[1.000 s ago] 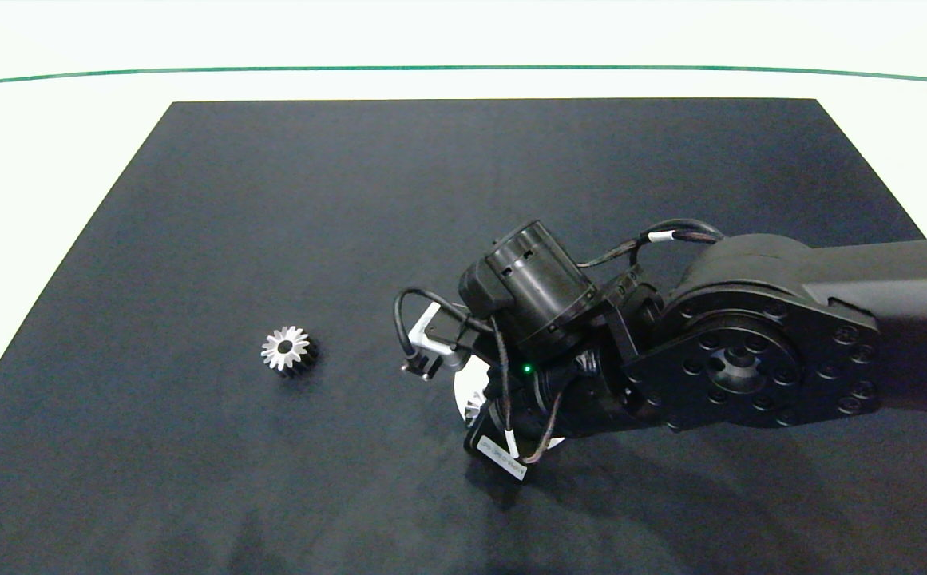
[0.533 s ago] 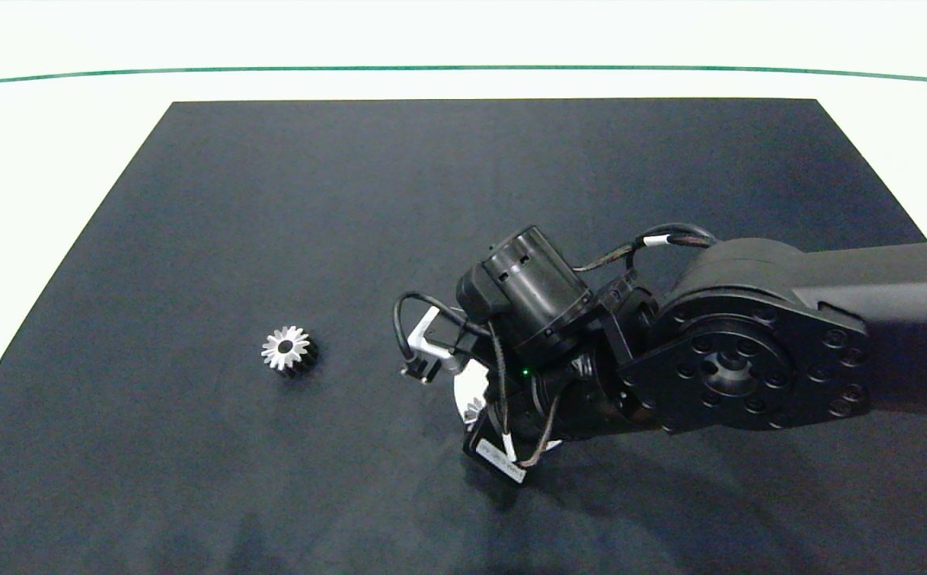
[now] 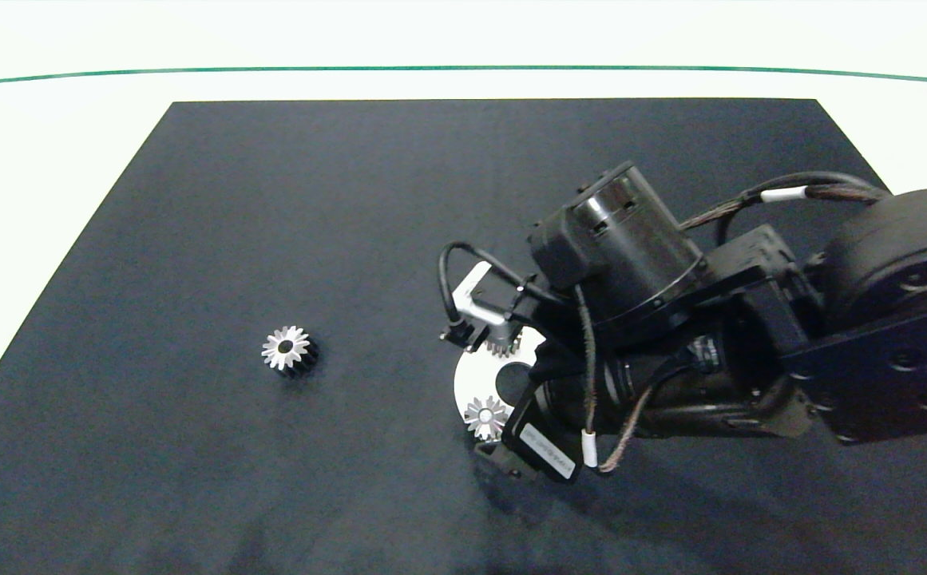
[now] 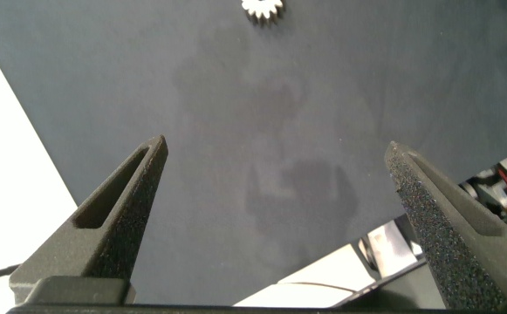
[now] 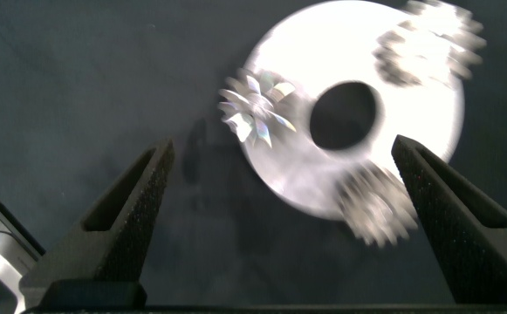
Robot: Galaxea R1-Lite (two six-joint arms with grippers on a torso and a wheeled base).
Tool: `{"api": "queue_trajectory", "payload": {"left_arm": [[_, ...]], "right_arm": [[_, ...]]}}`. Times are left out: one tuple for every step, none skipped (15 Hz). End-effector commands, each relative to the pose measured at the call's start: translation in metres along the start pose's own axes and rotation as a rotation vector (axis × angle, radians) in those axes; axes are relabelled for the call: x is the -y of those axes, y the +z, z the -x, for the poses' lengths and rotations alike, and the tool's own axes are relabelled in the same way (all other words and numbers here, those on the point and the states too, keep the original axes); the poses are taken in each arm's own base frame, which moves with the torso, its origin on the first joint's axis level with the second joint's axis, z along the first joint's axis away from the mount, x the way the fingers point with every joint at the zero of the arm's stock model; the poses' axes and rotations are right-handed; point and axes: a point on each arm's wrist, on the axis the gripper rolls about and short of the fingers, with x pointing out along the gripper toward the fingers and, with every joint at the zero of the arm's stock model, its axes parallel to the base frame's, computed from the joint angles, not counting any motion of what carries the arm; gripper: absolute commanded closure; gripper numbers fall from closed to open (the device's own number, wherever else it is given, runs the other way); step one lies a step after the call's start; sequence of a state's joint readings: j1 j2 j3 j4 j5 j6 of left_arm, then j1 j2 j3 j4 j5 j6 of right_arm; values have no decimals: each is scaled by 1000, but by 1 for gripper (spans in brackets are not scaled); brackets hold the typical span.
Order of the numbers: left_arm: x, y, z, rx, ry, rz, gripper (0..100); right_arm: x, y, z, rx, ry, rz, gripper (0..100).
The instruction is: Remove an incorrectly installed larger gear and replace it with the correct smaller gear
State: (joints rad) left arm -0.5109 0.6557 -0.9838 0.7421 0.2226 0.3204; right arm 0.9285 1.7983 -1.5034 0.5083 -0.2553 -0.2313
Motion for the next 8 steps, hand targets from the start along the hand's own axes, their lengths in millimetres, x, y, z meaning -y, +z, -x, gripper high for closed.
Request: {"api": "queue_trajectory", "payload": {"left_arm": [[-1,-5,9,39,27,-1,0],[-1,-6,12,45,37,2,0],[-1,-7,13,43,57,9,0],[-1,-7,15,40,84,17,0],[-1,-7,17,47,101,25,0],[-1,-7,19,53,123,35,0],[0,-9,22,57,155,49,0],[1,-11,26,58,192,64,0]], "right_arm": [[17,-16,63,88,-127,-106,0],[25,-22,76,106,-166,-142,0],[38,-27,88,125,-202,-182,0],[51,-33,101,148,-243,-232,0],[60,-39,115,171,-275,-288,0],[66,-49,127,173,-309,-342,0],[71,-60,140,171,-364,-399,0],[77,-70,153,181,-416,-457,0]]}}
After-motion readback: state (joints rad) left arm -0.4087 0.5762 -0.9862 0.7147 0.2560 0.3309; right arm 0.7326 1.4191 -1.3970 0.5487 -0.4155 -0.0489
